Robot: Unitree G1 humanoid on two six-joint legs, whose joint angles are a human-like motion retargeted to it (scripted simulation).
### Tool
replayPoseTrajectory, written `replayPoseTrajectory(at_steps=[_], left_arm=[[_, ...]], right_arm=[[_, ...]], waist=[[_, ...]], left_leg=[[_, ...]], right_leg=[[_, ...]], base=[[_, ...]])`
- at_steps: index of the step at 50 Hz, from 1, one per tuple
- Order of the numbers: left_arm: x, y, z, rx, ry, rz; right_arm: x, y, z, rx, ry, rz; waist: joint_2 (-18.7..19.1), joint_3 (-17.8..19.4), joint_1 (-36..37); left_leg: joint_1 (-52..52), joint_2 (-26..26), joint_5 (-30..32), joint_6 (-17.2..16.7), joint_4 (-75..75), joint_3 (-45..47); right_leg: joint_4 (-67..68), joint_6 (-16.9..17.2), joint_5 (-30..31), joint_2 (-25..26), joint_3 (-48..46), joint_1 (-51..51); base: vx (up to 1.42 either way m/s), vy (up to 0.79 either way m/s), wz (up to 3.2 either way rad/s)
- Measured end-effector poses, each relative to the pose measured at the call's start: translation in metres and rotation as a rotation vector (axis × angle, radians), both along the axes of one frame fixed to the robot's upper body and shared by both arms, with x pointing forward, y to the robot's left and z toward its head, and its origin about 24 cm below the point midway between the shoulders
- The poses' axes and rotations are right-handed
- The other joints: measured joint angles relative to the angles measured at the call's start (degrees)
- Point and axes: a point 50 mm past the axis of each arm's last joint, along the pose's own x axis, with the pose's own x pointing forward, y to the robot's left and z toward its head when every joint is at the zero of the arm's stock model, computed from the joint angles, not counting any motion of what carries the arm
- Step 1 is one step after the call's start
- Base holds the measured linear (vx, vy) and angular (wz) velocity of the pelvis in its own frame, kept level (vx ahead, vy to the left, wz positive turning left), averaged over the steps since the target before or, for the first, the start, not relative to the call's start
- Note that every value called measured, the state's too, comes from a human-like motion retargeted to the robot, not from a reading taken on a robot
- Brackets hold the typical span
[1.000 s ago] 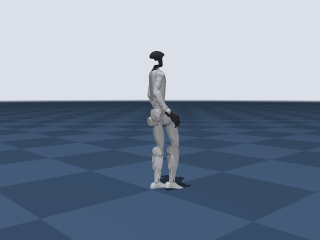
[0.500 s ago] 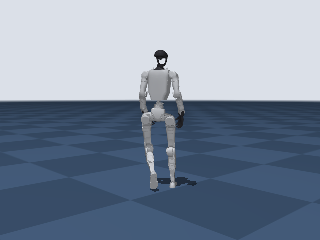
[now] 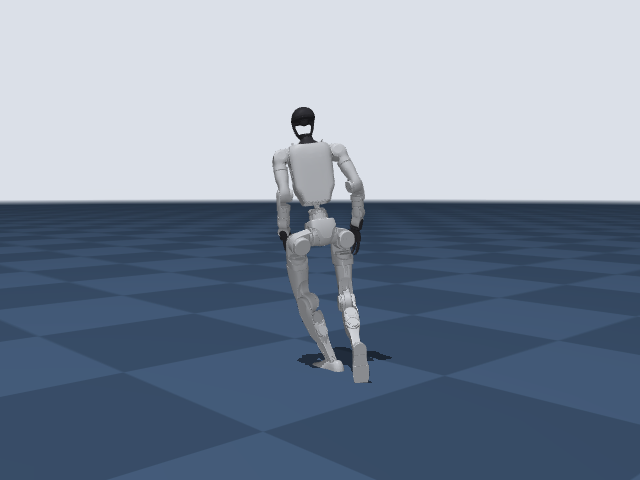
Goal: Walk run
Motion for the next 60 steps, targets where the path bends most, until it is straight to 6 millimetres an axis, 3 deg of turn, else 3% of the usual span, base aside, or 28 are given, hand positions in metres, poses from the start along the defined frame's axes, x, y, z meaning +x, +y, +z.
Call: replayPoseTrajectory(at_steps=[2, 5, 8, 11, 15, 17, 18, 19, 20, 22, 24, 26, 31, 33, 35, 37, 38, 39, 40, 42, 43, 45, 48, 52, 55, 57, 58, 60], left_arm=[[-0.003, 0.005, -0.002, 0.024, 0.033, -0.056], [-0.007, 0.003, -0.005, -0.011, 0.068, -0.133], [-0.015, -0.003, -0.009, -0.071, 0.12, -0.135], [-0.025, -0.008, -0.011, -0.114, 0.141, -0.095], [-0.033, -0.011, -0.012, -0.155, 0.15, -0.045], [-0.039, -0.009, -0.013, -0.155, 0.166, -0.049], [-0.041, -0.006, -0.012, -0.153, 0.167, -0.045], [-0.045, -0.001, -0.012, -0.149, 0.174, -0.048], [-0.051, 0.004, -0.011, -0.142, 0.185, -0.054], [-0.039, 0.006, -0.01, -0.115, 0.178, -0.109], [-0.032, 0.007, -0.009, -0.107, 0.173, -0.082], [-0.026, 0.005, -0.005, -0.126, 0.116, -0.021], [-0.014, 0.005, 0.009, -0.13, -0.094, 0.131], [-0.008, 0.007, 0.014, -0.103, -0.163, 0.161], [-0.001, 0.007, 0.017, -0.094, -0.206, 0.188], [0.002, 0.007, 0.017, -0.105, -0.199, 0.174], [0.002, 0.007, 0.016, -0.113, -0.178, 0.154], [0.0, 0.007, 0.015, -0.119, -0.147, 0.126], [-0.004, 0.008, 0.013, -0.124, -0.112, 0.094], [0.002, 0.013, 0.013, -0.125, -0.107, 0.081], [0.001, 0.017, 0.012, -0.116, -0.09, 0.072], [-0.003, 0.01, 0.008, -0.115, -0.042, 0.021], [-0.006, 0.003, 0.006, -0.12, -0.022, -0.038], [-0.023, -0.008, -0.002, -0.112, 0.049, -0.094], [-0.038, -0.015, -0.01, -0.125, 0.132, -0.084], [-0.04, -0.016, -0.014, -0.181, 0.182, 0.008], [-0.041, -0.017, -0.014, -0.238, 0.201, 0.052], [-0.049, -0.015, -0.015, -0.322, 0.237, 0.124]], right_arm=[[0.011, 0.002, 0.007, 0.004, -0.094, -0.005], [0.022, 0.008, 0.019, 0.056, -0.263, -0.088], [0.028, 0.008, 0.033, 0.117, -0.427, -0.252], [0.032, 0.002, 0.045, 0.123, -0.55, -0.352], [0.039, -0.002, 0.051, 0.088, -0.612, -0.337], [0.039, -0.003, 0.048, 0.051, -0.577, -0.274], [0.037, -0.003, 0.045, 0.034, -0.546, -0.238], [0.032, 0.001, 0.04, 0.027, -0.5, -0.214], [0.024, 0.005, 0.035, 0.026, -0.447, -0.195], [0.028, 0.007, 0.032, 0.091, -0.382, -0.197], [0.021, 0.005, 0.024, 0.107, -0.284, -0.192], [0.012, 0.001, 0.016, 0.08, -0.178, -0.168], [-0.003, -0.008, 0.006, 0.0, -0.01, 0.009], [-0.006, -0.01, 0.004, -0.025, 0.007, 0.016], [-0.006, -0.009, 0.003, -0.018, -0.003, -0.024], [-0.007, -0.003, 0.002, 0.018, -0.008, -0.063], [-0.006, 0.0, 0.001, 0.037, -0.004, -0.078], [-0.007, 0.004, 0.0, 0.051, 0.012, -0.086], [-0.01, 0.008, -0.002, 0.062, 0.035, -0.091], [-0.001, 0.018, 0.0, 0.057, 0.029, -0.005], [0.003, 0.02, 0.001, 0.046, 0.015, 0.028], [0.009, 0.019, 0.007, 0.004, -0.059, 0.06], [0.018, 0.012, 0.021, -0.069, -0.28, 0.001], [0.023, 0.005, 0.036, 0.0, -0.477, -0.212], [0.028, -0.001, 0.04, 0.06, -0.52, -0.316], [0.035, -0.001, 0.039, 0.079, -0.5, -0.284], [0.037, 0.0, 0.039, 0.084, -0.482, -0.239], [0.033, 0.005, 0.035, 0.09, -0.423, -0.132]], waist=[[3.94, 0.77, -1.05], [5.61, 1.75, -0.53], [5.32, 1.84, -3.37], [6.25, 2.08, -9.67], [6.03, 2.35, -14.71], [4.33, 1.99, -14.59], [3.25, 1.15, -12.89], [3.19, 1.63, -11.86], [3.65, 2.76, -11.16], [3.84, 3.44, -10.17], [1.12, 1.73, -6.99], [-0.11, 0.98, -4.16], [-2.66, 1.02, 4.99], [-2.67, 1.95, 7.76], [-2.97, 2.7, 9.35], [-3.51, 3.37, 9.0], [-5.18, 3.63, 7.37], [-6.64, 3.68, 4.56], [-8.0, 3.64, 1.16], [-5.22, 3.57, -1.64], [-2.2, 3.2, 0.09], [1.48, 2.57, 0.68], [2.89, 1.79, -2.01], [4.62, 1.89, -10.82], [4.89, 2.95, -16.68], [4.36, 3.35, -16.3], [4.39, 3.99, -16.46], [5.62, 4.24, -14.9]], left_leg=[[1.21, 3.6, -1.64, -0.75, 0.2, -3.37], [5.17, 4.38, -3.82, -1.49, -0.09, -3.37], [12.32, -0.7, -0.53, -1.19, -7.66, -5.09], [19.83, -4.19, 9.84, -4.41, -15.1, -10.67], [29.52, -5.38, 32.41, -10.16, -18.93, -11.84], [32.59, -5.88, 43.37, -13.49, -14.85, -10.52], [32.4, -5.72, 48.19, -14.22, -11.09, -6.63], [30.33, -3.05, 49.98, -13.83, -1.43, -3.89], [27.32, 0.88, 50.26, -12.89, 11.18, -1.74], [19.09, 0.49, 45.69, -14.69, 22.71, -9.16], [13.01, -2.6, 38.95, -16.23, 26.85, -10.12], [7.37, -2.0, 32.24, -14.01, 24.98, -8.17], [-1.22, -0.81, 23.41, -11.4, -1.25, -1.65], [-0.85, -3.14, 21.42, -10.97, -15.4, -4.58], [0.4, -5.07, 20.07, -13.13, -24.37, -9.39], [1.93, -5.89, 24.16, -8.05, -23.89, -11.09], [2.68, -7.99, 22.13, -2.67, -20.67, -10.17], [3.48, -10.25, 18.6, -0.47, -15.43, -11.42], [4.31, -12.61, 14.32, 0.16, -9.18, -13.75], [2.98, -7.17, 8.86, -1.34, -1.94, -14.07], [4.17, -2.92, 6.35, -1.92, -0.82, -12.93], [8.62, 0.08, 4.1, -2.27, -2.38, -12.31], [15.15, -0.78, 11.49, -5.43, -9.94, -11.24], [24.26, -3.16, 30.43, -10.83, -17.37, -14.28], [31.57, -3.69, 44.36, -14.57, -19.3, -14.76], [34.63, -3.24, 49.96, -18.74, -15.87, -11.46], [34.29, -2.07, 50.18, -21.3, -8.83, -10.61], [30.32, 2.22, 50.26, -22.42, 8.3, -5.23]], right_leg=[[2.98, 1.27, -3.08, 6.52, 5.41, -6.94], [9.36, -1.9, -14.54, 5.71, 8.01, -17.95], [6.24, -5.06, -24.98, -0.22, 5.94, -27.53], [-7.93, 1.32, -27.34, -0.17, 8.88, -32.75], [-27.26, 12.45, -33.1, 1.66, 18.7, -32.97], [-28.57, 4.9, -26.47, -1.24, 13.69, -30.43], [-26.53, -0.06, -28.81, -1.74, 10.28, -28.53], [-22.86, -2.26, -32.94, 1.03, 14.12, -26.5], [-18.37, -3.08, -37.95, 5.44, 21.58, -24.41], [-16.62, -3.95, -41.24, 4.02, 17.78, -21.31], [-19.78, -3.82, -42.25, 2.31, 18.47, -15.52], [-24.22, -4.6, -40.99, 3.34, 17.81, -10.25], [-36.0, -3.23, -20.86, 5.27, 11.94, 2.4], [-38.32, -1.58, -11.46, 6.49, 10.31, 7.63], [-38.08, -0.41, -4.51, 7.01, 8.74, 12.01], [-30.44, 2.22, 0.0, 7.61, 11.05, 13.15], [-21.04, 4.32, 0.0, 6.31, 12.08, 11.38], [-11.6, 4.97, 0.0, 5.43, 10.68, 9.47], [-2.14, 4.89, 0.0, 4.75, 8.05, 7.49], [3.08, 1.7, -0.78, 4.82, 5.59, 2.51], [3.55, 0.12, -3.11, 6.42, 6.62, 0.09], [5.48, -3.51, -11.37, 7.18, 5.35, -6.13], [0.63, -2.15, -21.15, 6.79, 8.95, -16.68], [-22.04, 6.22, -27.13, 2.71, 9.98, -22.37], [-36.52, 9.35, -33.83, 2.05, 15.79, -22.51], [-37.06, 7.43, -30.37, 2.25, 17.86, -21.98], [-34.3, 3.32, -27.45, 3.52, 15.37, -21.21], [-24.9, -3.98, -34.68, 7.91, 16.25, -20.17]], base=[[1.04, -0.16, 0.58], [1.24, -0.21, 0.09], [1.15, -0.15, 0.98], [1.43, -0.25, 1.91], [1.54, -0.45, 1.17], [1.49, -0.43, 0.13], [1.6, -0.49, -0.49], [1.73, -0.6, -0.54], [1.54, -0.52, 0.55], [1.29, -0.36, 1.23], [1.53, -0.43, 0.16], [1.45, -0.43, 0.0], [1.42, -0.38, -0.53], [1.46, -0.31, -0.38], [1.51, -0.31, -0.2], [1.5, -0.39, 0.22], [1.7, -0.47, 1.11], [1.91, -0.54, 1.89], [1.63, -0.47, 1.4], [1.15, -0.37, -0.63], [1.31, -0.38, -1.84], [1.61, -0.4, -1.25], [1.33, -0.22, -0.04], [1.51, -0.27, 1.2], [1.51, -0.37, 0.83], [1.55, -0.42, -0.48], [1.84, -0.51, -0.75], [1.88, -0.51, -0.68]])
